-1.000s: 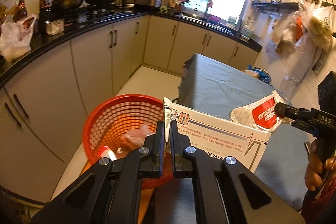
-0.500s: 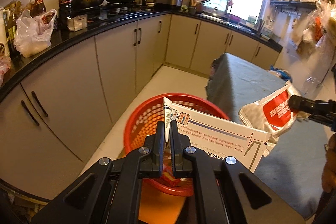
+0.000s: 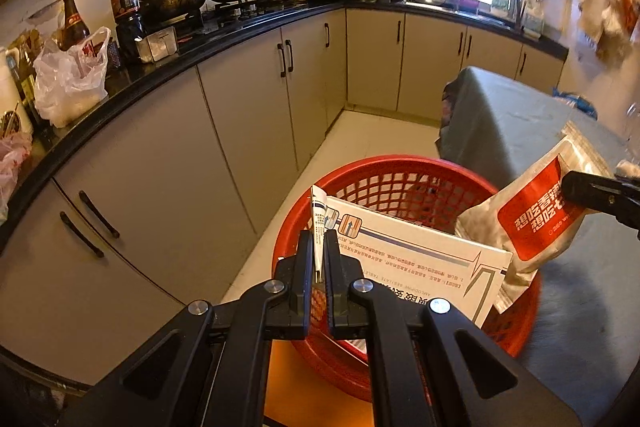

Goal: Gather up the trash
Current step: 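Carry tray and snack bag to the red basket while opening both tools to drop them, then withdraw both open tools from the basket back over the table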

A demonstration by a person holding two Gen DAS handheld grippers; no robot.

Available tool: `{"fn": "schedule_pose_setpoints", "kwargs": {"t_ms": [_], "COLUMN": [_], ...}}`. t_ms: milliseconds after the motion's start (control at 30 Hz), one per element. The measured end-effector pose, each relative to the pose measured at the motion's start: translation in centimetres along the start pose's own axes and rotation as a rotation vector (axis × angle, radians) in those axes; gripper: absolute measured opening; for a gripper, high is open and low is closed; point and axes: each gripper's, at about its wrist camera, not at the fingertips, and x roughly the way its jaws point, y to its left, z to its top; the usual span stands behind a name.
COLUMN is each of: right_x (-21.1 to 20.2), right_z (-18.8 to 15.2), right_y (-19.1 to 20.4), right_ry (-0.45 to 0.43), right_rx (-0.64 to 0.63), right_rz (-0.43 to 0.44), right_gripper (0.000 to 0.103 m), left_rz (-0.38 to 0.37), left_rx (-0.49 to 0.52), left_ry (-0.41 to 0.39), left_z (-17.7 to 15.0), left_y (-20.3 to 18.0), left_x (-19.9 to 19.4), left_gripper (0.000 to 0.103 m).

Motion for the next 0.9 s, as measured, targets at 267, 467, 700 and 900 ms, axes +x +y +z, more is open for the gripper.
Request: {"fn": "schedule_pose_setpoints", "kwargs": {"t_ms": [267,467,700,900], "right_x": [1.7,2.0,1.0,-0.7], "right_z": [-0.3,-0.5,-0.3,-0.3], "right_y": [1.1,1.4,0.4,-1.1], "right_ry": [0.028,0.037,0.024,0.013], "right_rx": [-0.063,-0.065,-0.023,0.034], "right_rz": [-0.044,-0.038,-0.004,0.027], "right_gripper": [0.037,0.043,0.044,0.044], "left_rz": [0.033,0.035,0.005,-0.074], "left_rx": [0.038,0.012,-0.01,-0.038], "left_ry": [0.014,0.007,-0.011,-0.028], "left_z": [-0.5,-0.2,0.1,0.6], "left_y": [-0.5,-0.4,-0.6,-1.4], "left_x": [1.4,1.4,0.4,-1.8], "left_gripper": [0.006,0.024,0.04,0.044]}}
